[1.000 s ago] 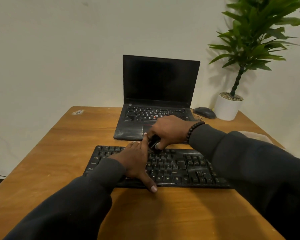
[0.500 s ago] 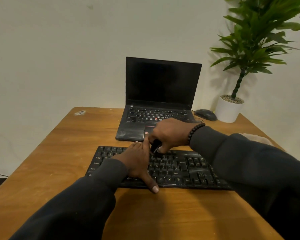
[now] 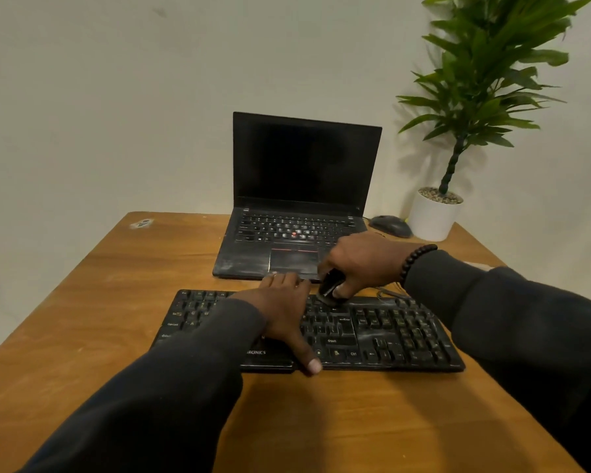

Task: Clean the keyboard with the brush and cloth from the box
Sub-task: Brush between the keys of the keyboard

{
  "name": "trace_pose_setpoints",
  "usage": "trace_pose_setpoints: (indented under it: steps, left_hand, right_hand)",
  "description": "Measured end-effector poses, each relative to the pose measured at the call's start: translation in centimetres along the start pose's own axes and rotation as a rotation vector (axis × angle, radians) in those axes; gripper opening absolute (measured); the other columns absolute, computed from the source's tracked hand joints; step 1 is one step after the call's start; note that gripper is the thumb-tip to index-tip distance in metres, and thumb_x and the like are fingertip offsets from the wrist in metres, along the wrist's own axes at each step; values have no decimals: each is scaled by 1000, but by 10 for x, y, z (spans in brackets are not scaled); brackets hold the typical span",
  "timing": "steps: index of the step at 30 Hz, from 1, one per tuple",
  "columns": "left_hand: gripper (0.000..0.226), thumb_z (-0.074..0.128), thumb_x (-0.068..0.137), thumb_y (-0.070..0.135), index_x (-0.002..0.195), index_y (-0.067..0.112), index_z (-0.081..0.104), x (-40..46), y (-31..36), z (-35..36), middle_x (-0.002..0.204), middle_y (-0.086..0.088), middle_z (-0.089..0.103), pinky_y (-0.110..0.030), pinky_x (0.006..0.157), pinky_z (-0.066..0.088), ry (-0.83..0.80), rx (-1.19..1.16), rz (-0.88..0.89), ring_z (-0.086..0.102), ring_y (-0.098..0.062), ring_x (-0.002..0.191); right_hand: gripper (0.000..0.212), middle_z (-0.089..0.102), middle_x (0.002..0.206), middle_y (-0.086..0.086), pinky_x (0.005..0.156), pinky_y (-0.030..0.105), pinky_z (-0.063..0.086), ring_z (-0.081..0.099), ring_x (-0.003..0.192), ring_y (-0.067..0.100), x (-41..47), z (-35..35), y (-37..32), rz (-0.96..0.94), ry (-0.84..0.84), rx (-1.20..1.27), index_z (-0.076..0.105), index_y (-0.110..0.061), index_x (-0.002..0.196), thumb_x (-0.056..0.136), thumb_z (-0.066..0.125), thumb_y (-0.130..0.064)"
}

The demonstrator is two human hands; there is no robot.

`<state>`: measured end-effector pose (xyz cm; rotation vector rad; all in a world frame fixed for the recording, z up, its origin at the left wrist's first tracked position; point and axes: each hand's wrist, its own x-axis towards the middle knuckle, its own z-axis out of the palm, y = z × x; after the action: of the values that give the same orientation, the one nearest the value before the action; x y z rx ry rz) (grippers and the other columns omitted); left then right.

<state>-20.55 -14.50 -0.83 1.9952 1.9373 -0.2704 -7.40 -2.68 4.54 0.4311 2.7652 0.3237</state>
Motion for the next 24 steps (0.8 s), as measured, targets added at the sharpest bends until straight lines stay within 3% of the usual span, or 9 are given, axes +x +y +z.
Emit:
trace_pose_setpoints:
  steps: [3, 6, 10, 13, 15, 17, 21, 24]
  left_hand:
    - [129, 81, 56, 72, 155, 15, 19, 7, 8, 1, 158, -11, 20, -54, 119, 20, 6, 61, 6, 15, -36, 146]
    - [128, 81, 56, 72, 154, 15, 21, 9, 7, 2, 157, -10, 22, -54, 118, 22, -2, 73, 7, 17, -35, 145]
    - [128, 80, 56, 73, 153, 12, 22, 12, 10, -2, 158, -11, 22, -54, 120, 22, -29, 128, 12, 18, -36, 145]
    - [130, 79, 54, 75, 153, 13, 21, 14, 11, -3, 158, -13, 21, -56, 119, 23, -52, 142, 0, 17, -37, 146]
    - [131, 80, 55, 74, 154, 13, 20, 14, 10, -3, 159, -12, 19, -56, 119, 22, -53, 140, -4, 15, -37, 146]
    - [132, 79, 56, 73, 155, 12, 18, 13, 11, -3, 160, -13, 18, -55, 120, 20, -51, 146, 1, 14, -37, 147]
    - [131, 79, 58, 72, 156, 13, 15, 11, 12, -3, 160, -12, 18, -54, 121, 16, -46, 130, 5, 14, -37, 147]
    - [131, 78, 58, 73, 156, 13, 15, 10, 10, -1, 161, -12, 17, -54, 121, 16, -40, 126, 8, 13, -38, 148]
  right_hand:
    - [33, 55, 87, -8, 66, 22, 47, 54, 82, 10, -3, 7, 9, 15, -79, -59, 59, -24, 115, 88, 62, -44]
    - [31, 51, 79, -9, 58, 21, 42, 54, 79, 12, -9, 9, 22, 61, -119, -186, 60, -25, 111, 87, 62, -45]
    - [35, 62, 91, -9, 67, 20, 47, 56, 81, 6, -8, 12, 23, 11, 33, 145, 60, -25, 116, 87, 62, -46]
    - [38, 62, 94, -8, 73, 24, 51, 59, 88, 10, -7, 17, 22, -8, -61, 55, 59, -25, 118, 87, 63, -46]
    - [40, 58, 92, -7, 69, 23, 49, 58, 88, 13, -8, 14, 27, 17, -160, -126, 58, -25, 121, 87, 63, -46]
    - [38, 55, 89, -7, 62, 22, 42, 55, 84, 13, -8, 9, 29, 33, -145, -183, 59, -25, 119, 87, 62, -46]
    - [30, 51, 75, -16, 58, 17, 36, 47, 69, 0, -1, 8, 12, -8, 19, 59, 60, -25, 111, 88, 62, -44]
    - [29, 50, 76, -13, 60, 19, 39, 48, 69, 2, -4, 7, 11, 21, -45, -64, 59, -23, 109, 88, 62, -43]
